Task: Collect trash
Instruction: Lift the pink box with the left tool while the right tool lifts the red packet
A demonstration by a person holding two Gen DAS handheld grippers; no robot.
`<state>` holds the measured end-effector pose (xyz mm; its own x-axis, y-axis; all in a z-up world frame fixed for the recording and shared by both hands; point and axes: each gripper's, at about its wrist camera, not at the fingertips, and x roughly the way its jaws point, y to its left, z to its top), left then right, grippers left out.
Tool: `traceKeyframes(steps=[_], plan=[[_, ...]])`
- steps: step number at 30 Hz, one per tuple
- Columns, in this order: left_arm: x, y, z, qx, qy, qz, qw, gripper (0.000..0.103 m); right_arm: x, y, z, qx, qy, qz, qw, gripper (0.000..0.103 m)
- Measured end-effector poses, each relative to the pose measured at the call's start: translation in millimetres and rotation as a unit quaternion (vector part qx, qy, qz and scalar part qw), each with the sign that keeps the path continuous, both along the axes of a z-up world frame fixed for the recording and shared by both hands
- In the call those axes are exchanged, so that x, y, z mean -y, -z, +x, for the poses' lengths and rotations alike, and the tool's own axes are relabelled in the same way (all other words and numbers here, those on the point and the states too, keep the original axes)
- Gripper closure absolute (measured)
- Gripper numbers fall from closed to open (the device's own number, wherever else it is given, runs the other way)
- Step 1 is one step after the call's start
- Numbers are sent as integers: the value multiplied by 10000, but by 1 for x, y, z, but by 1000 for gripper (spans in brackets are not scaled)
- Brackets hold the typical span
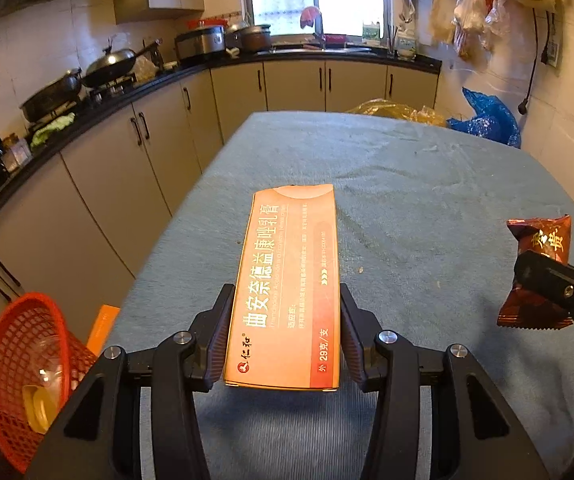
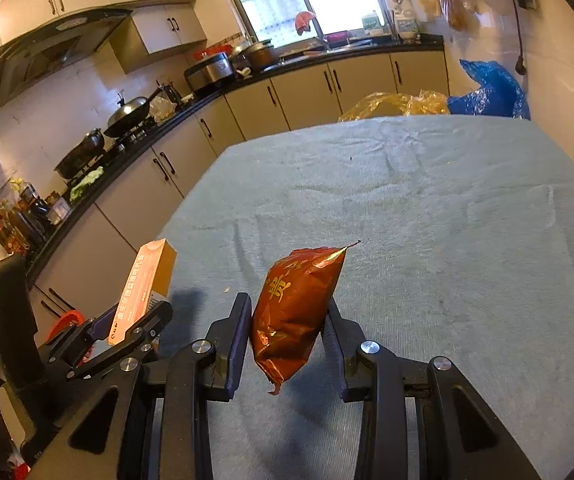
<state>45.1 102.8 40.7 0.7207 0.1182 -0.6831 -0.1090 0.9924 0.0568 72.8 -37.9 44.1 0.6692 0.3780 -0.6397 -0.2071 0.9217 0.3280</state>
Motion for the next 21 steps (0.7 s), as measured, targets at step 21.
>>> traceKeyframes(steps=[21], plan=[[-72, -34, -125, 281, -585, 35, 9979, 56, -58, -21, -69, 82, -906, -14, 9959, 66]])
